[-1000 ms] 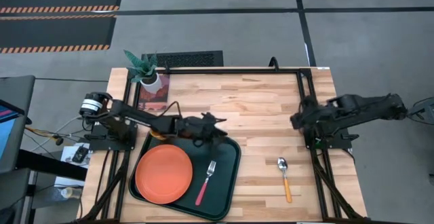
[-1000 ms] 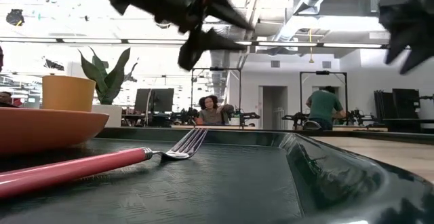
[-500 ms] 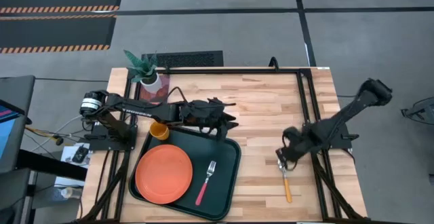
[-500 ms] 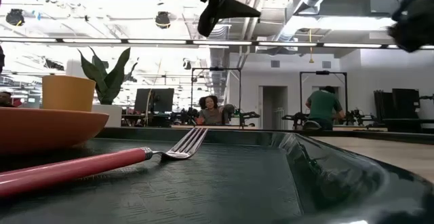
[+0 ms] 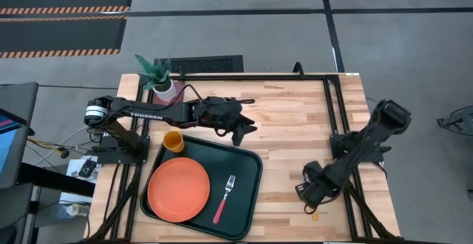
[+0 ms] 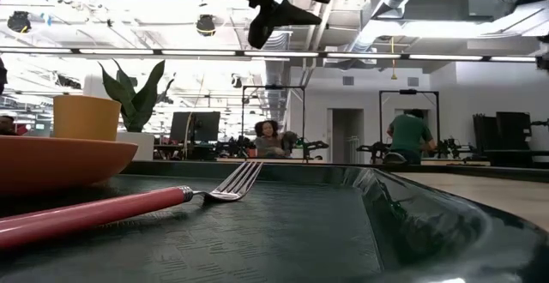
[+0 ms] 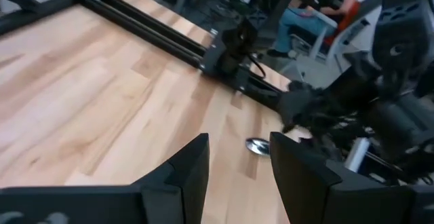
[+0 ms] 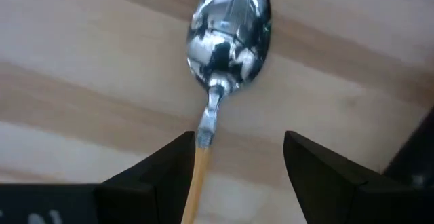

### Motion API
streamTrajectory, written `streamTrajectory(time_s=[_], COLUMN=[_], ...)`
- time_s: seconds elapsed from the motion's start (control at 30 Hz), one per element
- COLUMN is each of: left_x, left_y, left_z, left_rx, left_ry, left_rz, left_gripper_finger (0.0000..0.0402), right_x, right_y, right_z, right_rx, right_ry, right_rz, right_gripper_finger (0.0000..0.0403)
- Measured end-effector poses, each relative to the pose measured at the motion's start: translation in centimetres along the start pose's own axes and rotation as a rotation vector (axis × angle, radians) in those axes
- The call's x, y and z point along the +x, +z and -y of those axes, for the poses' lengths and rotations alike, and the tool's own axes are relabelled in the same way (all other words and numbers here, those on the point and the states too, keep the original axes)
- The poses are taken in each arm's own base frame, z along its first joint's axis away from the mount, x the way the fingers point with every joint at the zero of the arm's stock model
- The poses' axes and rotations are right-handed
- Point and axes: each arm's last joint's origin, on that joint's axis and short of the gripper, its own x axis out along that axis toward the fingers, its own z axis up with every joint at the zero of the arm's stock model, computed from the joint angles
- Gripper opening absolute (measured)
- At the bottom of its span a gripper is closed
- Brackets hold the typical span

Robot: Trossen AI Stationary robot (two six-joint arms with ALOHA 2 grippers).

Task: Pick and place plate/cup/fork/spoon on tray
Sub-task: Put the yellow spoon to the right of the pink fork on the black tray

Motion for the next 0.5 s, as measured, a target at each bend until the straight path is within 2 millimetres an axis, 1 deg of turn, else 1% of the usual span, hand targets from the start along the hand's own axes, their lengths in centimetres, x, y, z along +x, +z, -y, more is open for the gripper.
streamTrajectory(time_s=[0.17, 0.27, 0.37, 0.5], left_x=[-0.1, -0.2, -0.2, -0.2], left_y=[0.3, 0.4, 0.4, 0.1], left_z=[-0.4, -0.6, -0.7, -0.8], left_rx=[0.008, 0.017, 0.016, 0.014], left_ry=[-0.023, -0.019, -0.017, -0.007], left_rz=[-0.009, -0.006, -0.013, -0.039], left_gripper_finger=[0.0142, 0.0142, 0.0142, 0.0142], right_x=[2.7, 3.3, 3.5, 3.4], right_y=[0.2, 0.5, 0.8, 0.8], right_z=[-2.1, -2.8, -3.0, -2.8], right_rx=[-0.036, -0.032, -0.004, 0.039], right_ry=[0.013, 0.009, 0.006, -0.005], right_rz=[-0.013, -0.039, -0.041, -0.031], right_gripper_finger=[0.025, 0.0236, 0.0195, 0.0107])
